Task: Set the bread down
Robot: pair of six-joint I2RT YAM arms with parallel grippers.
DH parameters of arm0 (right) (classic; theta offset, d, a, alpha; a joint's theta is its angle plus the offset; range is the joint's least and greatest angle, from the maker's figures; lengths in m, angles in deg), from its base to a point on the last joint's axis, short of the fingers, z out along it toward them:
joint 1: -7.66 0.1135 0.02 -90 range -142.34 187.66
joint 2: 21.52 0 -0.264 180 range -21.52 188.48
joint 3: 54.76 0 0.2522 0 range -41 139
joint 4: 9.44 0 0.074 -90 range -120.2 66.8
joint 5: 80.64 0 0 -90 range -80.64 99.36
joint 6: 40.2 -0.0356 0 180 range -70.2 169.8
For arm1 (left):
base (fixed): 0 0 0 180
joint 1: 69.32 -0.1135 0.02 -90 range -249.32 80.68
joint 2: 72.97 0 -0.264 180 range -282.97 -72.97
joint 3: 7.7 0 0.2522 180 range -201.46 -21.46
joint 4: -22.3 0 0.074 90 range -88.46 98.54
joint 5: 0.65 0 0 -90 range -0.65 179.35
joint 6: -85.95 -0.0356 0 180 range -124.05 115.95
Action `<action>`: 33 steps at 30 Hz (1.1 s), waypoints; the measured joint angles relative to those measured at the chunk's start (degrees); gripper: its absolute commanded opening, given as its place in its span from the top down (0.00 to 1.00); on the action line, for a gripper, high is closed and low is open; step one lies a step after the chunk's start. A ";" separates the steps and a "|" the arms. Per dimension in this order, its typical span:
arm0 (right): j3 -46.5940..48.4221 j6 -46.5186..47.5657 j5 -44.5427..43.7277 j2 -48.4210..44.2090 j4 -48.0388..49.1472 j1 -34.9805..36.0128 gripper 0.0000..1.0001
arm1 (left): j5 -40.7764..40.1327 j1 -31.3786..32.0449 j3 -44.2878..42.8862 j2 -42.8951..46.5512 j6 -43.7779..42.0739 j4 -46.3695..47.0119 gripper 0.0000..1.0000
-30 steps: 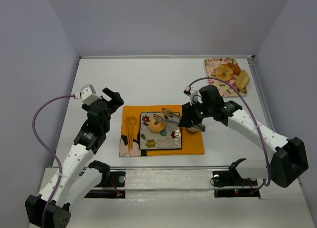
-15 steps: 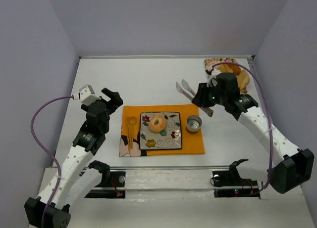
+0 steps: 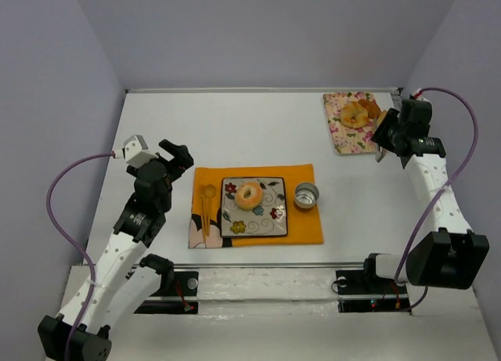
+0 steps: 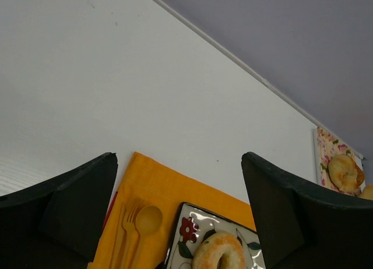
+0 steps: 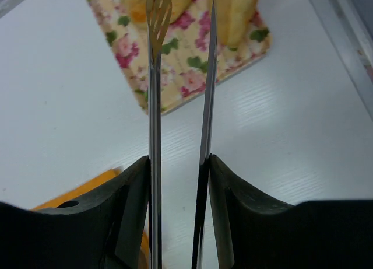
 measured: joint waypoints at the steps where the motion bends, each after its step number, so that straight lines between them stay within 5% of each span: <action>1: 0.28 -0.15 -1.03 1.11 -0.24 -1.70 0.49 | -0.02 0.00 0.00 0.09 0.00 0.02 0.01; 9: 3.89 0.57 -2.73 7.91 -1.55 -9.75 0.43 | -0.09 0.00 0.00 0.22 0.00 0.00 0.01; 23: 6.49 3.41 7.41 18.58 -0.44 -12.61 0.42 | -0.50 0.00 0.00 -0.52 -0.02 0.00 0.01; 33: 8.11 2.78 9.18 23.34 0.92 -13.40 0.85 | -0.76 0.00 0.00 -0.52 -0.02 -0.02 0.01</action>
